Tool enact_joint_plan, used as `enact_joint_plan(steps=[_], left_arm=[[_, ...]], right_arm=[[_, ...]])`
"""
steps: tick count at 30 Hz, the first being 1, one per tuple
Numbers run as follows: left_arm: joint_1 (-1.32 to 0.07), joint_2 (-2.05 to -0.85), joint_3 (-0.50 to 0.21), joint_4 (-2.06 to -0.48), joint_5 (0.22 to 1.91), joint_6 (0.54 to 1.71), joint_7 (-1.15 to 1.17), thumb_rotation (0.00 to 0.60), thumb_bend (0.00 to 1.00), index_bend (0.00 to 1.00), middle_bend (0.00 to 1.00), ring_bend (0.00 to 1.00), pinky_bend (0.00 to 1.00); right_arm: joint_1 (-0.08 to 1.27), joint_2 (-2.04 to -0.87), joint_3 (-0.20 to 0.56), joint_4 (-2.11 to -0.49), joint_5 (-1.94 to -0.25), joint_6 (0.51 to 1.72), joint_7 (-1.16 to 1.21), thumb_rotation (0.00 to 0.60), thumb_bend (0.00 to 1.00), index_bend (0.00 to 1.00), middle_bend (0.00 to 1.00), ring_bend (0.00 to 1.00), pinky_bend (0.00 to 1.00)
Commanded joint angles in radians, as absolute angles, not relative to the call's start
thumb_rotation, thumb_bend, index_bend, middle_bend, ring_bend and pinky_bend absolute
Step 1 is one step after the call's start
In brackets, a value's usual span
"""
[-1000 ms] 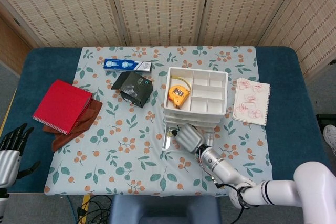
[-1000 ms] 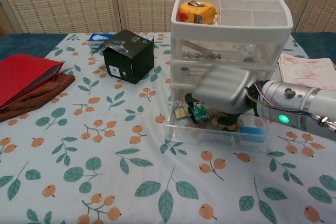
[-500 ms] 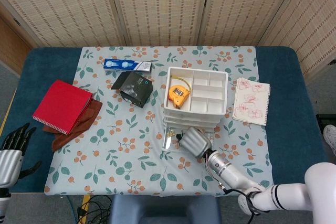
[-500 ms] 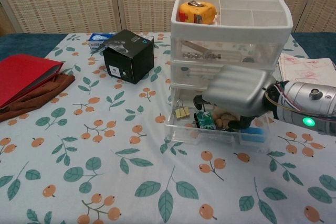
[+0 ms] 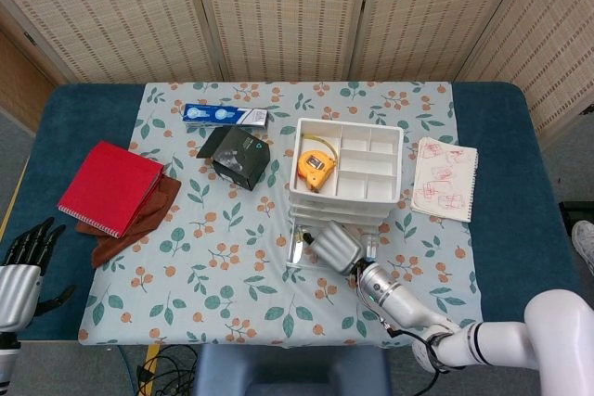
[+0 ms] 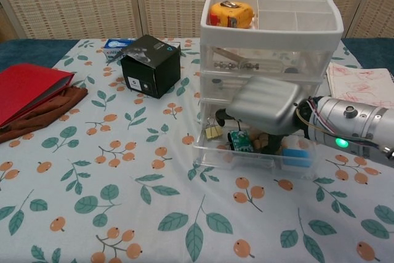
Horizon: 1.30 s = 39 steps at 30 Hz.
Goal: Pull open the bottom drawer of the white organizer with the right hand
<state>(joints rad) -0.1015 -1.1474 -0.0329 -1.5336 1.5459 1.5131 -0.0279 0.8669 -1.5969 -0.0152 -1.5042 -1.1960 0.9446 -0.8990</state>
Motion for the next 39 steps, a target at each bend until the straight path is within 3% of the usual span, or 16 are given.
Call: enact_joint_plan(steps=[1, 19, 23, 30, 39], left_arm=[[-0.101, -1.146, -0.033, -1.535, 1.545, 1.513, -0.031, 0.6, 0.18, 0.08, 0.01, 0.05, 0.09], [-0.099, -1.144, -0.032, -1.53, 1.544, 1.513, -0.044, 0.6, 0.18, 0.08, 0.01, 0.05, 0.09], [-0.098, -1.144, -0.032, -1.527, 1.543, 1.513, -0.047, 0.6, 0.18, 0.08, 0.01, 0.05, 0.09], [-0.097, -1.144, -0.032, -1.524, 1.541, 1.514, -0.053, 0.6, 0.18, 0.08, 0.01, 0.05, 0.09], [-0.101, -1.142, -0.034, -1.525, 1.545, 1.51, -0.055, 0.6, 0.18, 0.08, 0.01, 0.05, 0.09]], right_arm=[[0.869, -1.605, -0.012, -1.495, -1.201, 0.939, -0.895, 0.6, 0.17, 0.26, 0.9, 1.0, 1.0], [0.876, -1.643, -0.004, -1.443, -1.179, 0.907, -0.926, 0.6, 0.24, 0.31, 0.9, 1.0, 1.0], [0.875, -1.648, -0.001, -1.437, -1.177, 0.907, -0.927, 0.6, 0.25, 0.37, 0.91, 1.0, 1.0], [0.874, -1.651, 0.013, -1.439, -1.184, 0.921, -0.913, 0.6, 0.4, 0.5, 0.91, 1.0, 1.0], [0.852, -1.574, 0.028, -1.558, -1.248, 1.001, -0.898, 0.6, 0.42, 0.53, 0.92, 1.0, 1.0]])
